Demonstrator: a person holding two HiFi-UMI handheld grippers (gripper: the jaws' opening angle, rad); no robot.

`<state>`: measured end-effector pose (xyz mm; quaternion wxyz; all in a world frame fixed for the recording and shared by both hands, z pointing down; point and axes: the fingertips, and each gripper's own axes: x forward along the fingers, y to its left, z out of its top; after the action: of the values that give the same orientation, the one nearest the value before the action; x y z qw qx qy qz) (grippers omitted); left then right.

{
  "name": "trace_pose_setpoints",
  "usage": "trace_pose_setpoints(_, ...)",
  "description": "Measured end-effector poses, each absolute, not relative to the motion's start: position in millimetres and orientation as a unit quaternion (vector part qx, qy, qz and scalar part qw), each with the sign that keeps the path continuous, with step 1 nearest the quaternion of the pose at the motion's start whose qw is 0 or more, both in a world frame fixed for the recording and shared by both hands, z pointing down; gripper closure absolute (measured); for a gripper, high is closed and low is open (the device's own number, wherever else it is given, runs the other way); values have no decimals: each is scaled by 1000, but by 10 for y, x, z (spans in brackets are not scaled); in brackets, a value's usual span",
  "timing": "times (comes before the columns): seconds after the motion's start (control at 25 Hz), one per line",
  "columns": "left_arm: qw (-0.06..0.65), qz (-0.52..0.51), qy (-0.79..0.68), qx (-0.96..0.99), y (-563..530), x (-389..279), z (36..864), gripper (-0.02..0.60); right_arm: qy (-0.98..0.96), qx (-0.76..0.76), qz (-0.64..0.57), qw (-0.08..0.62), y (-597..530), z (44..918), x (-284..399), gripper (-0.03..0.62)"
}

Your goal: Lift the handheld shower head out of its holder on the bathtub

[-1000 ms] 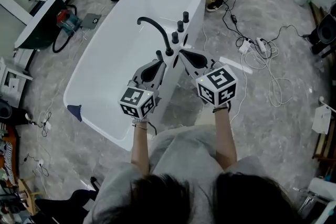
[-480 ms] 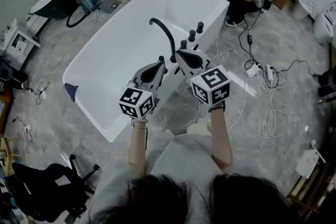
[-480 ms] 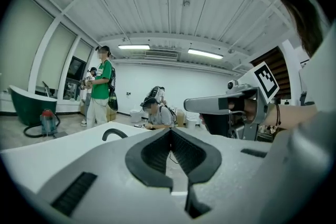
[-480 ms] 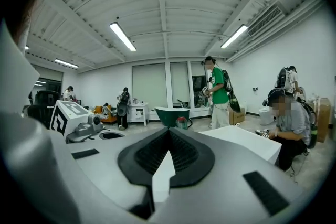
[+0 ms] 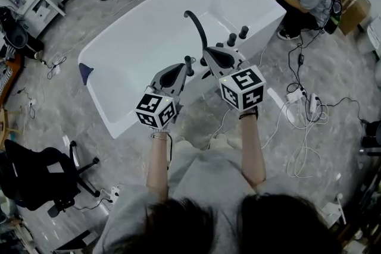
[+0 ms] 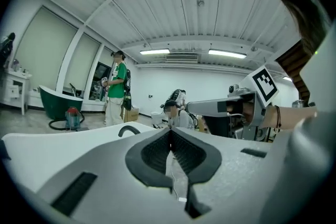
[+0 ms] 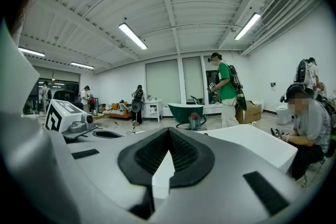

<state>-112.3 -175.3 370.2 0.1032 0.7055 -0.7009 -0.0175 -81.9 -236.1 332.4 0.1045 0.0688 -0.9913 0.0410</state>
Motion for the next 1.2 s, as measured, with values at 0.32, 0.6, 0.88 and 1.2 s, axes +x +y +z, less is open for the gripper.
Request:
trace_pose_setpoints(0.32,111,-57,-761,636,-1834,-1054,3930,575,-990,41,79,109,-2483,3799,-702,594)
trace_pose_setpoints(0.6,138,-50,-782,606,-1818,-1082,4267,575,-989,-4,75,129,-2435,4179,-866,594)
trace_pose_setpoints(0.88,167,-45,-790,589,-1649,-1256,4647,575,-987,-24,82,137,-2378,4483,-1071,594)
trace_pose_setpoints(1.2,199,-43,-783,588,-1745,-1421,5253,575,-982,-28,86,165,-2548,5141,-1239,592)
